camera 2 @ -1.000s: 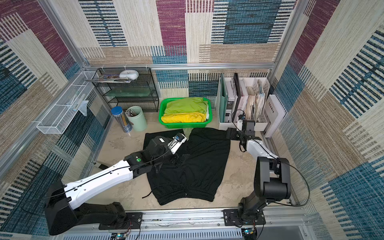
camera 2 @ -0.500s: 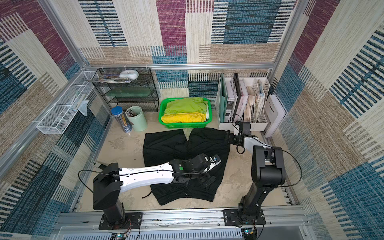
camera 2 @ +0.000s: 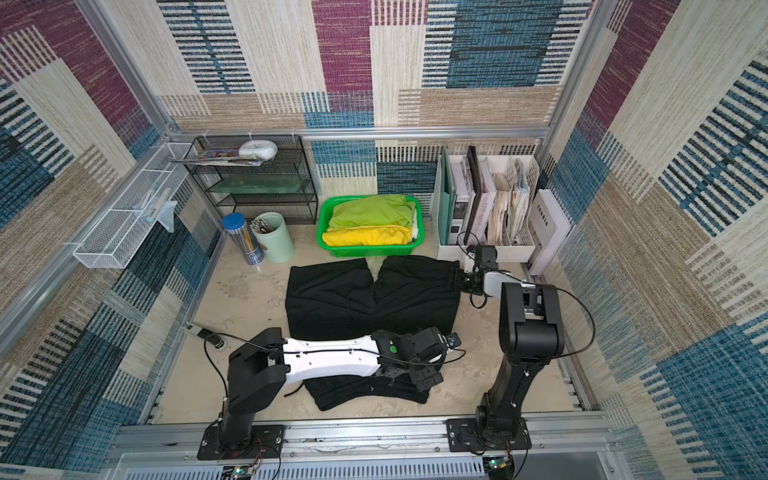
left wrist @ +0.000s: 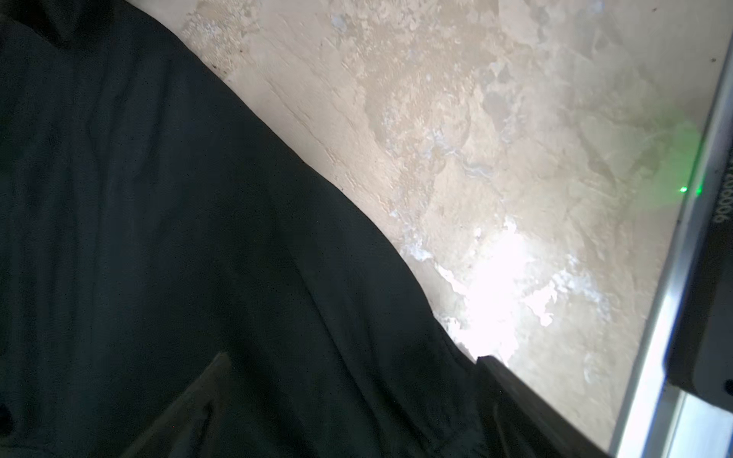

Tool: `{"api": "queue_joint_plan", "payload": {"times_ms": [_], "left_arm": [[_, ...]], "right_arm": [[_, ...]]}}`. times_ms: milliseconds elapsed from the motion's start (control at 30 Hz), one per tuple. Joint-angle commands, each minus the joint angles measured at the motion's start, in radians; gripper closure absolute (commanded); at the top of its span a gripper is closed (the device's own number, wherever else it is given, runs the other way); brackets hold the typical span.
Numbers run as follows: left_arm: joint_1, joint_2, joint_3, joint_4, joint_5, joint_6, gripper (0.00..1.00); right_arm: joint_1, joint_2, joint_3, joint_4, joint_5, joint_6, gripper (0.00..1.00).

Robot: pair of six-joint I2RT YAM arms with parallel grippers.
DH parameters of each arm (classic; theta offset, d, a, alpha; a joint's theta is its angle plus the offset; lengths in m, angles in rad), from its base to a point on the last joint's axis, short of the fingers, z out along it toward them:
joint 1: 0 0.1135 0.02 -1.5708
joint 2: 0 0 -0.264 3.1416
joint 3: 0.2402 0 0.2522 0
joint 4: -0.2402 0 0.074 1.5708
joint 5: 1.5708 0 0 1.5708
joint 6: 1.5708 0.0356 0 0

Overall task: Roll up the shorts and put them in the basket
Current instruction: Fold the shorts at the center of the board.

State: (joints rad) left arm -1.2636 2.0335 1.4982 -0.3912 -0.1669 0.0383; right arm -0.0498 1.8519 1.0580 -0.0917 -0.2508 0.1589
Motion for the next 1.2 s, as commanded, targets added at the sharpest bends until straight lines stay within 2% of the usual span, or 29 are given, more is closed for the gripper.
{"api": "queue_joint_plan", "payload": {"times_ms": [0,200,400,600,700,800,900,1000,1067,1167], "left_arm": [[-0.003,0.017,0.029,-0.043,0.046,0.004,0.00],[-0.009,0.065,0.082,-0.080,0.101,-0.012,0.01],[-0.013,0.160,0.174,-0.193,0.033,-0.007,0.01],[-0.013,0.210,0.208,-0.245,-0.005,-0.017,0.10],[-0.013,0.224,0.214,-0.258,0.001,-0.022,0.23],[-0.012,0.231,0.211,-0.262,0.003,-0.027,0.46],[-0.011,0.243,0.219,-0.274,0.022,-0.027,0.69],[-0.011,0.251,0.229,-0.281,0.027,-0.033,1.00],[-0.010,0.249,0.239,-0.281,0.035,-0.038,1.00],[-0.010,0.234,0.247,-0.266,0.056,-0.041,1.00]], "right_arm": [[0.003,0.013,0.010,-0.009,-0.013,0.001,0.25],[0.009,0.032,0.020,-0.011,-0.012,0.002,0.25],[0.020,0.045,0.031,-0.032,0.001,-0.012,0.26],[0.022,0.059,0.042,-0.043,-0.020,-0.021,0.29],[0.024,0.067,0.043,-0.047,-0.028,-0.025,0.34],[0.024,0.075,0.045,-0.052,-0.037,-0.029,0.42],[0.024,0.070,0.036,-0.040,-0.045,-0.023,0.59],[0.022,0.051,0.021,-0.018,-0.028,-0.006,0.82],[0.022,0.030,0.014,-0.012,-0.007,0.001,1.00],[0.021,-0.018,0.004,-0.003,0.025,0.008,1.00]]}}
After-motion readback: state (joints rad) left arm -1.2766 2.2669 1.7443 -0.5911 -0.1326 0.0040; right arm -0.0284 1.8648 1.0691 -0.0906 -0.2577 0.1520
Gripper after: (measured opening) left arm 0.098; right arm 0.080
